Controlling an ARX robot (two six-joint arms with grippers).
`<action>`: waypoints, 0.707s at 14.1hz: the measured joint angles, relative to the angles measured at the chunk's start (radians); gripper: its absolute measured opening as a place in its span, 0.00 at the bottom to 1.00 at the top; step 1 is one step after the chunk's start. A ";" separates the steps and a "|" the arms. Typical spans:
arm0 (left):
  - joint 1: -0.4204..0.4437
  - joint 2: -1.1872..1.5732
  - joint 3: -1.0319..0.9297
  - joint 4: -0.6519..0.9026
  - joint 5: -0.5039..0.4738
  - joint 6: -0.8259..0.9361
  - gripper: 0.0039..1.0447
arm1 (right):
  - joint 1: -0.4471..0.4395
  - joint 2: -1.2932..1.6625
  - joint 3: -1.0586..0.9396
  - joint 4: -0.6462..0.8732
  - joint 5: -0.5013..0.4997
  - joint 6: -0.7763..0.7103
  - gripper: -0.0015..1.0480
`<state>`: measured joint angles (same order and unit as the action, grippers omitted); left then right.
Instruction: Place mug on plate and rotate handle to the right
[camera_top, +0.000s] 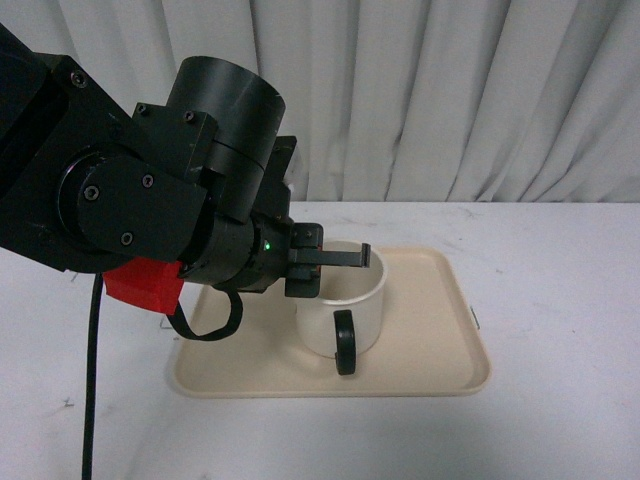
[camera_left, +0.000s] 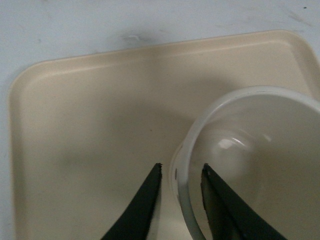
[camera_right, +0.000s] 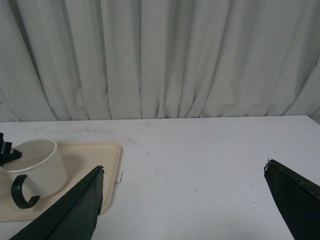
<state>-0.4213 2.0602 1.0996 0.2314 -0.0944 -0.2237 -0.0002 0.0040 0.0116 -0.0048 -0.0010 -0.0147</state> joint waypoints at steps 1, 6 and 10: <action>0.002 0.000 0.000 0.007 0.000 0.004 0.35 | 0.000 0.000 0.000 0.000 0.000 0.000 0.94; -0.046 -0.267 -0.141 0.439 0.110 0.258 0.87 | 0.000 0.000 0.000 0.000 0.000 0.000 0.94; -0.018 -0.540 -0.507 0.673 -0.211 0.323 0.70 | 0.000 0.000 0.000 0.000 0.001 0.000 0.94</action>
<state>-0.4389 1.5204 0.5922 0.9039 -0.3054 0.0990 -0.0002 0.0040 0.0116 -0.0044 -0.0002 -0.0147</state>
